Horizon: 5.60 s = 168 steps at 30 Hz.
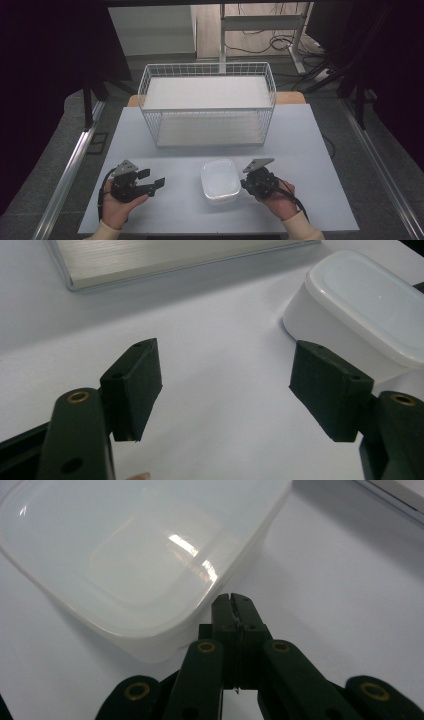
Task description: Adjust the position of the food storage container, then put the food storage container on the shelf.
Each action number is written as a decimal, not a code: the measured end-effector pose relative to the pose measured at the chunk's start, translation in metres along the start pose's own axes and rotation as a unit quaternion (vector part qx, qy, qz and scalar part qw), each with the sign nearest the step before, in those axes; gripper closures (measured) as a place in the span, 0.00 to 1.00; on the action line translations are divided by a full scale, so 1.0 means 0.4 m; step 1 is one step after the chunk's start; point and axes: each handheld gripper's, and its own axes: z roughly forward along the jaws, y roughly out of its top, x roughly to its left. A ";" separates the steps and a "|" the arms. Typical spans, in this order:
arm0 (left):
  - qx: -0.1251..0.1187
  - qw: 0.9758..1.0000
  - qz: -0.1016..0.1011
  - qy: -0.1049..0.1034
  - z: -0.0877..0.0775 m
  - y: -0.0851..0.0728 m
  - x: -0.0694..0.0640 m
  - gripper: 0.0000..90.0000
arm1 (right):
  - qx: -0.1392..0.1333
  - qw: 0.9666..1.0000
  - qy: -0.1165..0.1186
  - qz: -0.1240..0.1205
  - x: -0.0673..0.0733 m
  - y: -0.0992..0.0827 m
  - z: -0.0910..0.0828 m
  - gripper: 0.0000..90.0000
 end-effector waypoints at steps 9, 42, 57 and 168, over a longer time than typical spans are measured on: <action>0.001 1.000 0.000 -0.001 0.001 0.000 0.000 0.32 | 0.001 1.000 0.011 -0.012 0.032 0.001 0.007 1.00; -0.016 0.999 -0.028 -0.039 -0.021 0.021 -0.026 0.31 | -0.159 0.979 0.025 0.128 -0.071 -0.067 -0.104 0.34; -0.014 0.996 -0.051 -0.073 -0.017 0.076 -0.061 0.30 | -0.153 0.980 0.034 0.124 -0.051 -0.020 -0.107 0.35; 0.038 0.975 -0.121 -0.184 0.143 0.083 -0.147 0.89 | -0.141 0.948 0.141 0.250 -0.023 -0.006 -0.048 0.87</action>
